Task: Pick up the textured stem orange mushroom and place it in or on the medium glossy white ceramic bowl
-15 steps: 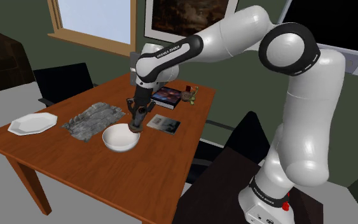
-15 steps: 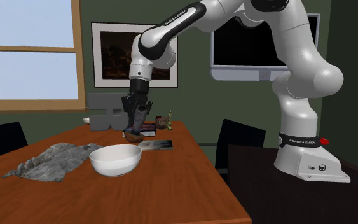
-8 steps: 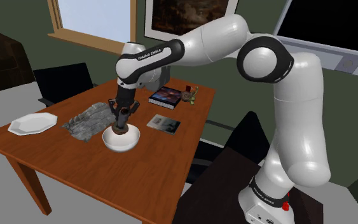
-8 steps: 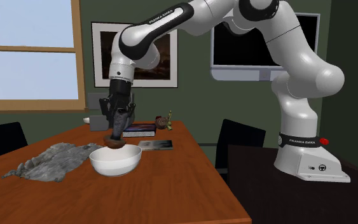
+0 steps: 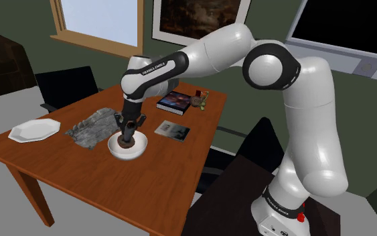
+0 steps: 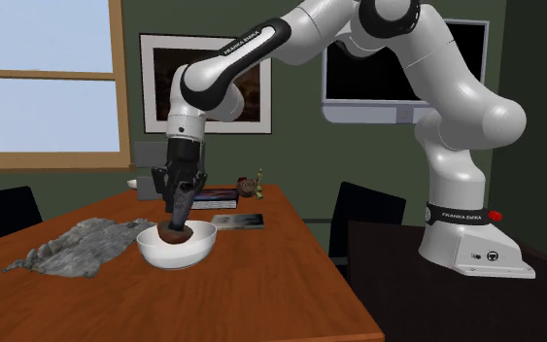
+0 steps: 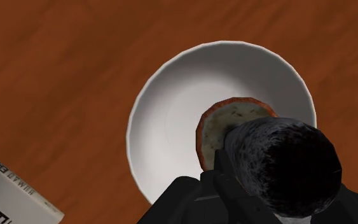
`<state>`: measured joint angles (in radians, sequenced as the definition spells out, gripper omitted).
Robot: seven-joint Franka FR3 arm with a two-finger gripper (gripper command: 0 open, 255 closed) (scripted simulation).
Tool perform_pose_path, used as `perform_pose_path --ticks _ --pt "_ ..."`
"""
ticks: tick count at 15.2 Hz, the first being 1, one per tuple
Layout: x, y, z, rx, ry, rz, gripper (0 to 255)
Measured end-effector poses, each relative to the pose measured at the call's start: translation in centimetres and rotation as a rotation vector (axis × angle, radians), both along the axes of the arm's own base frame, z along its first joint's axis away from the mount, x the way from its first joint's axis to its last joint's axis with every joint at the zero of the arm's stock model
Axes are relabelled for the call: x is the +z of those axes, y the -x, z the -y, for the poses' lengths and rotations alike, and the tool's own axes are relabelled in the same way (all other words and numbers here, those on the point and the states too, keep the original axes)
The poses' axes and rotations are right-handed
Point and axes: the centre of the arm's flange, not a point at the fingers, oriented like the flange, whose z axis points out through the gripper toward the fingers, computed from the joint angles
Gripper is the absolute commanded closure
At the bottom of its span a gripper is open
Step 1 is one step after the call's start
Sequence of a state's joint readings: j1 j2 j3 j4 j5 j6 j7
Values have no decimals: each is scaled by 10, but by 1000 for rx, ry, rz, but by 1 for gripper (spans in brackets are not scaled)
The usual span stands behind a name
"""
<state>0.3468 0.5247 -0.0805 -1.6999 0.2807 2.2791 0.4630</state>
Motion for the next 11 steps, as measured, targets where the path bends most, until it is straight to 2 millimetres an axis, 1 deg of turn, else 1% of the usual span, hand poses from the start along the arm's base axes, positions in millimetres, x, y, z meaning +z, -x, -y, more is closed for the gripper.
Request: perform_pose_path --ticks 2,5,11 --pt "-12 -1 0 0 0 0 255" --pt "-25 0 -1 0 0 0 255" --pt "-28 -1 0 0 0 0 255"
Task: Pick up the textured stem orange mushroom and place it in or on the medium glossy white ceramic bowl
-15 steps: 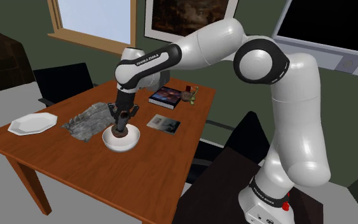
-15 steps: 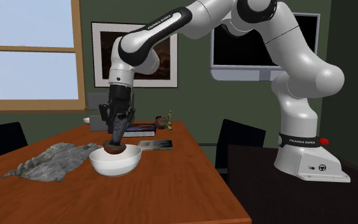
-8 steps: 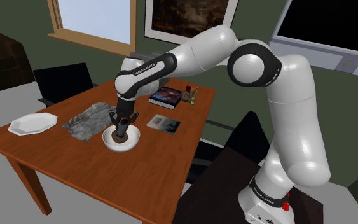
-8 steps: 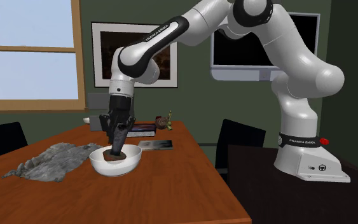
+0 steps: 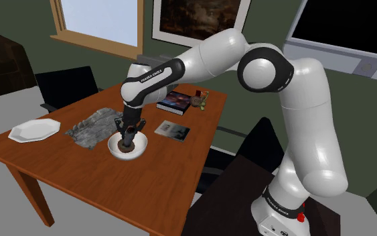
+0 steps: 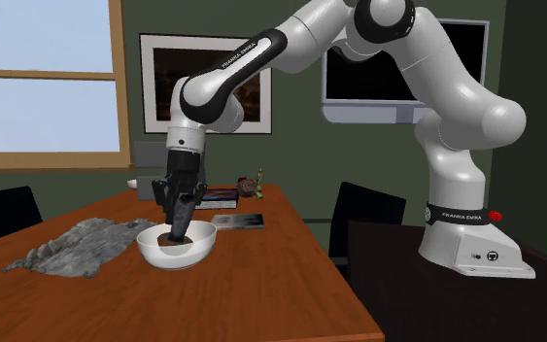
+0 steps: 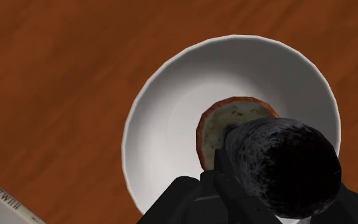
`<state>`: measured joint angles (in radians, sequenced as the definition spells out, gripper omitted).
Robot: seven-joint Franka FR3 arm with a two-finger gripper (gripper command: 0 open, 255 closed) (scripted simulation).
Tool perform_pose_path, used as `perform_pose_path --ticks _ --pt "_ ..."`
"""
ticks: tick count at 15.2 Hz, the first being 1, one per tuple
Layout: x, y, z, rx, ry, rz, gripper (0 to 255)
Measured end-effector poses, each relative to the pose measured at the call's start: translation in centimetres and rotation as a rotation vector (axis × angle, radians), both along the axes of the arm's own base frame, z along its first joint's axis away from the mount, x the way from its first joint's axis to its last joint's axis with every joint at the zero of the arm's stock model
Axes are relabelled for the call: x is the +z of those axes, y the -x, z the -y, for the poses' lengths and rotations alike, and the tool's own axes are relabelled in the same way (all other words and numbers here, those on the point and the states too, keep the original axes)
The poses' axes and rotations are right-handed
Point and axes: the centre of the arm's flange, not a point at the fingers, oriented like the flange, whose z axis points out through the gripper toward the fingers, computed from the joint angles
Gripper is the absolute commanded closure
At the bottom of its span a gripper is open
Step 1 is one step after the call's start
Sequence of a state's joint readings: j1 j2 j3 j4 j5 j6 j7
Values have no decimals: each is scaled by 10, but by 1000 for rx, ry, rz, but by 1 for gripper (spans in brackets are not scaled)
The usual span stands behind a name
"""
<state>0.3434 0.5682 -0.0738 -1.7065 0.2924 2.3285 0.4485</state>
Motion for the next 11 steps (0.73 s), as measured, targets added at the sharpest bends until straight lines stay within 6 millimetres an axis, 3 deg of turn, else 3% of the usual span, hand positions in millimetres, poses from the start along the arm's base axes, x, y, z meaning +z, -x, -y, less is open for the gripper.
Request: perform_pose_path --ticks 1,7,11 --pt "0 0 0 0 0 0 0" --pt "0 0 0 0 0 0 0" --pt "39 2 8 0 0 1 0"
